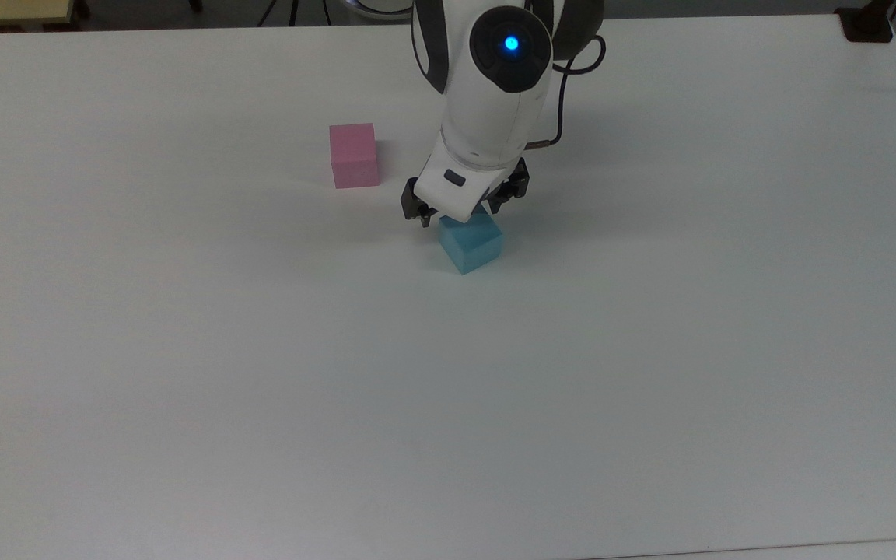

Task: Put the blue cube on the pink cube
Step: 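Close the gripper on the blue cube and lift it, then carry the blue cube over the pink cube and lower it on top, then open the gripper and raise it away from the stacked cubes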

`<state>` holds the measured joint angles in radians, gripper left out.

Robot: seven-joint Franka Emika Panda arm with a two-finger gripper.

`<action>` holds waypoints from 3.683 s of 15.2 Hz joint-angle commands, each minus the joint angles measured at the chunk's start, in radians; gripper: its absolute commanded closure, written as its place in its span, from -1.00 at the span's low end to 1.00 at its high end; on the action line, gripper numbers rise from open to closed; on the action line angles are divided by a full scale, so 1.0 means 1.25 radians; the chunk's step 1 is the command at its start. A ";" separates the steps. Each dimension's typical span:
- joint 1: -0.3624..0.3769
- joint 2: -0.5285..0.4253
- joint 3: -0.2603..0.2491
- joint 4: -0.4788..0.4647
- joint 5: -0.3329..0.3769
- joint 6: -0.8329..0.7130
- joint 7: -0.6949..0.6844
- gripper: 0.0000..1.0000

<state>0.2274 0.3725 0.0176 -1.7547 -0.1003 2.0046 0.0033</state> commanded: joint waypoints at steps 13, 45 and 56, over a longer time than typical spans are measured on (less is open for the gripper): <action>-0.011 -0.149 0.025 -0.026 -0.052 -0.141 0.064 0.26; -0.140 -0.262 -0.010 -0.216 -0.101 -0.162 0.035 -0.84; -0.170 -0.311 -0.019 0.014 -0.046 -0.357 0.064 -1.00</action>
<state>0.0345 0.0243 0.0103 -1.8576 -0.2039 1.6413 0.0717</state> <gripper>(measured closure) 0.000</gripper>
